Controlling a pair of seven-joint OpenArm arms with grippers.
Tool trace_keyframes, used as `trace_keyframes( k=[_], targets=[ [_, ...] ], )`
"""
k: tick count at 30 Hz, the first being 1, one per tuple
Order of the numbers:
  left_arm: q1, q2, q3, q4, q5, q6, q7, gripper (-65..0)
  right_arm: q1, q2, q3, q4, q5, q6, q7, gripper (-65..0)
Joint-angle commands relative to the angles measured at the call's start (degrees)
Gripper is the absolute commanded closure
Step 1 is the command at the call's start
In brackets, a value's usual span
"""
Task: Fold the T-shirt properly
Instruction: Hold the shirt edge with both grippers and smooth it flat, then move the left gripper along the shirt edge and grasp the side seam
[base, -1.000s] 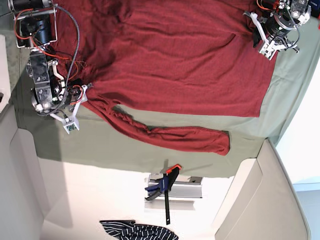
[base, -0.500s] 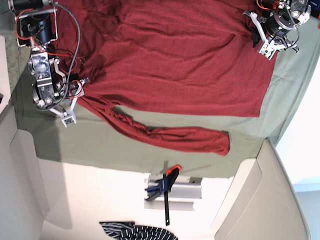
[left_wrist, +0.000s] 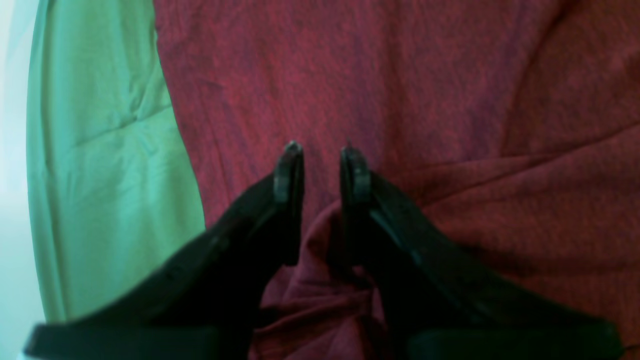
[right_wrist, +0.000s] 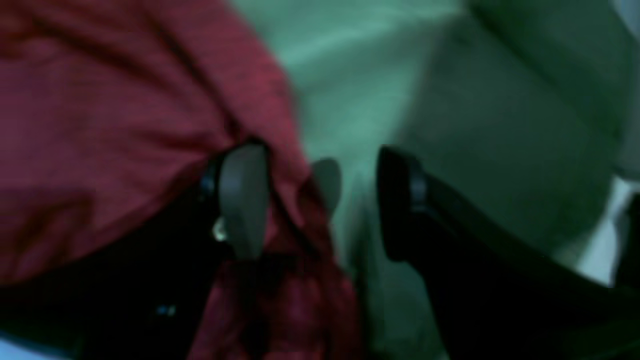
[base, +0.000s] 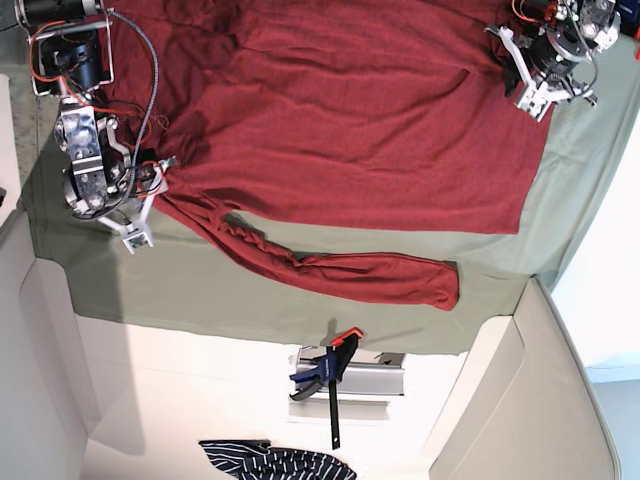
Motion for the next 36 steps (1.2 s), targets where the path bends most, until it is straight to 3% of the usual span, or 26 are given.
trace_keyframes(
  k=[1, 11, 14, 18, 25, 30, 36],
  targets=[
    [-0.3, -0.9, -0.5, 0.7, 0.0, 0.0, -1.1, -16.4, 2.2, 0.1, 0.2, 0.7, 0.0, 0.1, 0.9, -34.3],
    [-0.3, -0.9, -0.5, 0.7, 0.0, 0.1, -1.3, -16.4, 2.2, 0.2, 0.2, -5.6, -0.6, -0.2, 3.5, -32.5],
    [-0.3, -0.9, -0.5, 0.7, 0.0, 0.0, -1.3, -16.4, 2.2, 0.2, 0.2, -6.0, -1.7, -1.1, 3.8, -21.0],
    [-0.3, -0.9, -0.5, 0.7, 0.0, 0.0, -1.3, -16.4, 2.2, 0.1, 0.2, -5.9, -1.7, -1.2, 4.1, 0.0],
    [-0.4, -1.0, -0.5, 0.8, 0.1, 0.1, -1.3, -16.4, 2.2, 0.2, 0.2, -5.8, -2.4, -1.4, 4.1, 0.0],
    [-2.9, -1.0, -0.5, 0.8, 0.1, 0.8, -0.9, -16.4, 2.2, 0.2, 0.2, -5.2, -5.6, -6.6, 3.8, 0.0],
    [-9.2, -1.0, -0.5, 0.7, -0.1, 0.7, -0.6, -16.4, 2.2, 0.2, 0.2, -5.2, -5.4, -6.6, 3.3, 0.0]
  ],
)
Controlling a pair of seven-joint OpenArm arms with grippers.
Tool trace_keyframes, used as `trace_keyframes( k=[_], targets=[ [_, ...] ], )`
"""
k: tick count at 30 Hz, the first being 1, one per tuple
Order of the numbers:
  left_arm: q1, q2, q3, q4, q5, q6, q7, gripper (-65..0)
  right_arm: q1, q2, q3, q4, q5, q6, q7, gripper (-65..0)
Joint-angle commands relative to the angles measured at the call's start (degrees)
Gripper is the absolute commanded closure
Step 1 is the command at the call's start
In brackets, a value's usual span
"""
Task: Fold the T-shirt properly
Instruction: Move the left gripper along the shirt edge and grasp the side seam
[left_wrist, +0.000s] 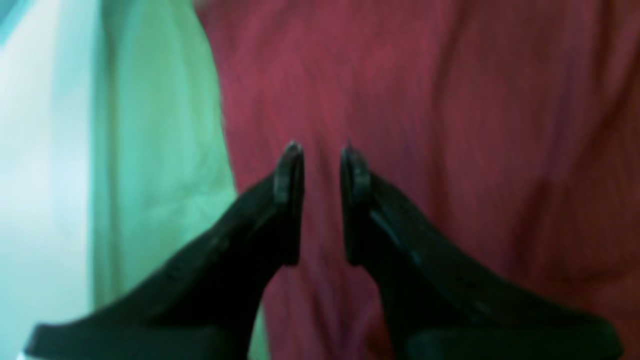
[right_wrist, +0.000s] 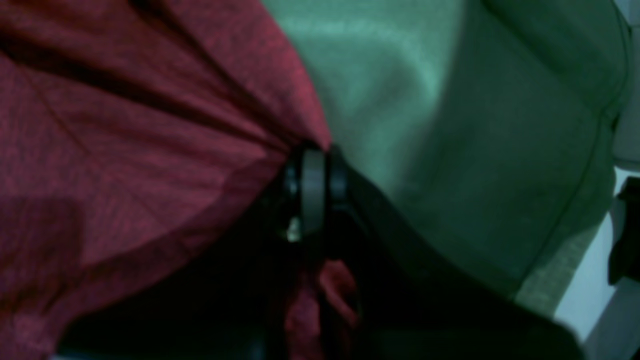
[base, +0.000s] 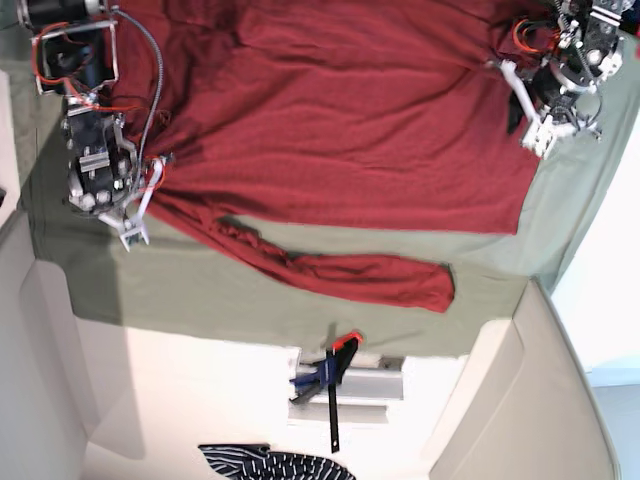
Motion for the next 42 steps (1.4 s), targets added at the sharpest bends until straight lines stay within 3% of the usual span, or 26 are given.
trace_keyframes(
  k=[1, 7, 13, 21, 29, 42],
  targets=[
    [-2.3, -1.0, -0.5, 0.4, -0.9, 0.4, -1.3, -16.4, 1.5, 0.6, 0.2, 0.6, -0.8, -0.8, -0.8, 0.0],
    [-15.1, -1.5, -0.5, -10.3, -7.9, -0.8, -1.3, -16.4, 1.5, 0.6, 0.2, 0.6, -0.8, -0.8, -1.8, 0.0],
    [-30.3, -1.1, -0.3, -33.0, -21.6, -9.5, 1.7, -16.4, 1.5, 0.6, 0.2, 0.6, -0.8, -0.8, -1.9, 0.0],
    [-48.1, -0.8, -0.3, -64.0, -29.4, -9.5, 3.0, -16.4, 1.5, 0.6, 0.2, 0.6, -0.8, -0.8, -1.9, 0.0],
    [-56.8, -0.3, -0.3, -79.2, -30.5, -10.0, 1.7, -16.4, 1.5, 0.6, 0.2, 0.6, -0.8, -0.8, -1.7, 0.0],
    [-57.5, 6.8, -0.3, -79.9, -22.8, -10.0, 0.4, -16.4, 1.5, 0.6, 0.2, 0.6, -0.8, -0.5, -1.9, 0.0]
  ],
)
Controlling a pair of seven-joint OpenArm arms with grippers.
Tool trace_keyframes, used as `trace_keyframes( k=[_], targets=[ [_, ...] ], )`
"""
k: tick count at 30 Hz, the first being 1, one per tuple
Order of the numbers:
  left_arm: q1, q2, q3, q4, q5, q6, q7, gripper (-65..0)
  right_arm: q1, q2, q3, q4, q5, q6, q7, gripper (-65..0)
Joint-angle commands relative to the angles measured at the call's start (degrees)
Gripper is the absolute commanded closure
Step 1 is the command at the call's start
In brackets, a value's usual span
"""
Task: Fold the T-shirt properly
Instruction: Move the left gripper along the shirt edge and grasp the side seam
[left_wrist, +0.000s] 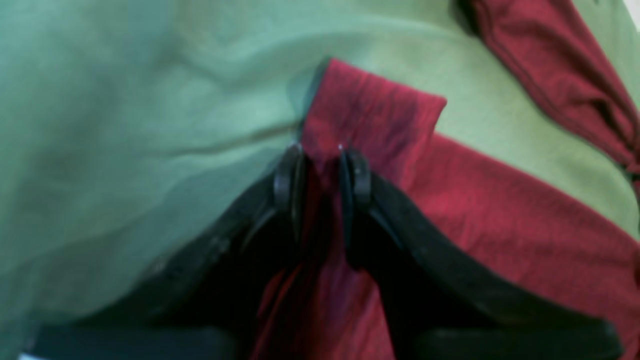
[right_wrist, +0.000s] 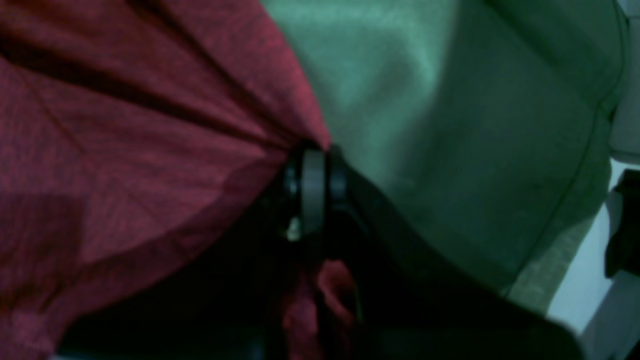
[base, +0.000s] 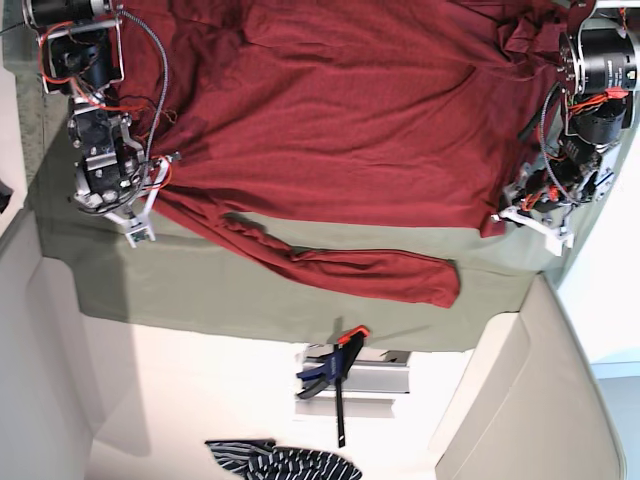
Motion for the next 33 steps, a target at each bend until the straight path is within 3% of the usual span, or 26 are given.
trace_keyframes(
  k=[1, 7, 12, 24, 33],
  targets=[
    [-1.6, -0.3, -0.1, 0.7, -0.2, -0.7, 0.3, -16.4, 1.4, 0.6, 0.2, 0.5, -0.6, -0.3, -0.8, 0.0],
    [-1.6, -0.7, -0.1, 0.7, -0.1, -2.7, 0.3, -17.0, 1.4, 0.6, 0.2, 0.5, -0.6, -0.3, -0.8, 0.0],
    [-1.6, -2.0, -0.1, 0.7, 2.8, -3.4, -1.4, -25.0, 1.4, 0.6, 0.2, 0.5, -0.6, -0.3, -0.9, 0.0],
    [-1.4, -7.5, -0.1, -0.3, 5.2, -3.0, -2.2, -25.0, 1.4, 0.6, 0.2, 0.5, -0.6, -0.3, -0.9, 0.0],
    [1.1, -6.1, -0.1, -3.6, 3.8, -5.1, -9.8, -27.2, 1.4, 0.6, 0.2, 0.5, -0.6, -0.3, -0.9, 0.0]
  ],
)
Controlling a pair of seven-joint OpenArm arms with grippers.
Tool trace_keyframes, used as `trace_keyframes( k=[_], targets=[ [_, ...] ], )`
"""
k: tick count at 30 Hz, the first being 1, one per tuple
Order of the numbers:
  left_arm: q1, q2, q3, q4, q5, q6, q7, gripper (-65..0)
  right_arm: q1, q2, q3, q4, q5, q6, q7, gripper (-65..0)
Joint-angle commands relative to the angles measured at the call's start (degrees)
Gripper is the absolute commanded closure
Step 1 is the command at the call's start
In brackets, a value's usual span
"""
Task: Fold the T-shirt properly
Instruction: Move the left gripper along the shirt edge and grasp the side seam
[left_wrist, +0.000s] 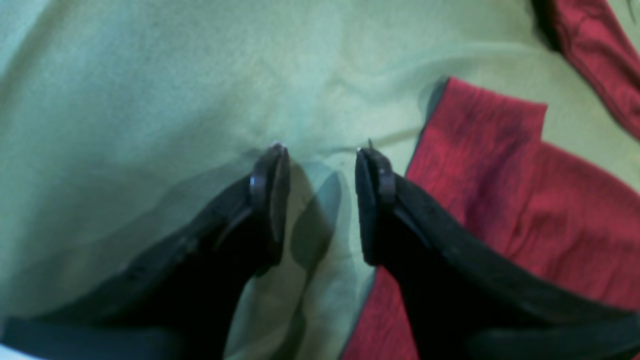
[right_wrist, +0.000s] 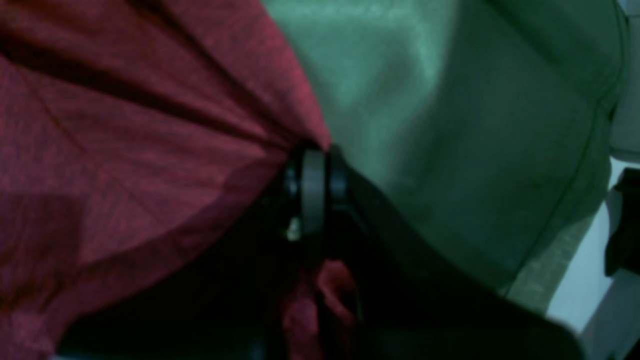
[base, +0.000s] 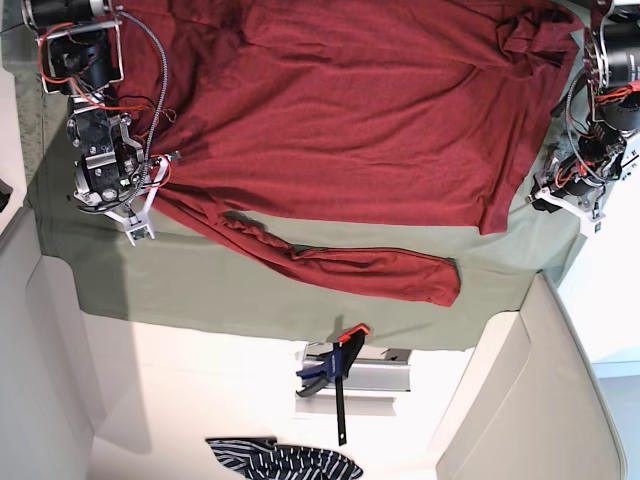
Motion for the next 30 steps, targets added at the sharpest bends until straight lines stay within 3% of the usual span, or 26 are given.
trace_keyframes(
  k=[1, 17, 30],
  targets=[
    [-0.8, -0.1, -0.1, 0.5, -0.2, -0.3, 0.3, -28.1, 1.4, 0.6, 0.2, 0.5, -0.6, -0.3, -0.7, 0.0],
    [-3.0, 3.2, -0.1, 0.6, -10.3, -1.3, 4.3, -29.3, 1.4, 0.6, 0.2, 0.5, -0.5, -0.3, -0.9, 0.0],
    [-3.1, 6.3, -0.1, 0.6, -10.6, -1.4, 4.4, -29.3, 1.4, 0.6, 0.2, 0.5, -0.6, -0.2, -0.9, 0.0]
  ],
)
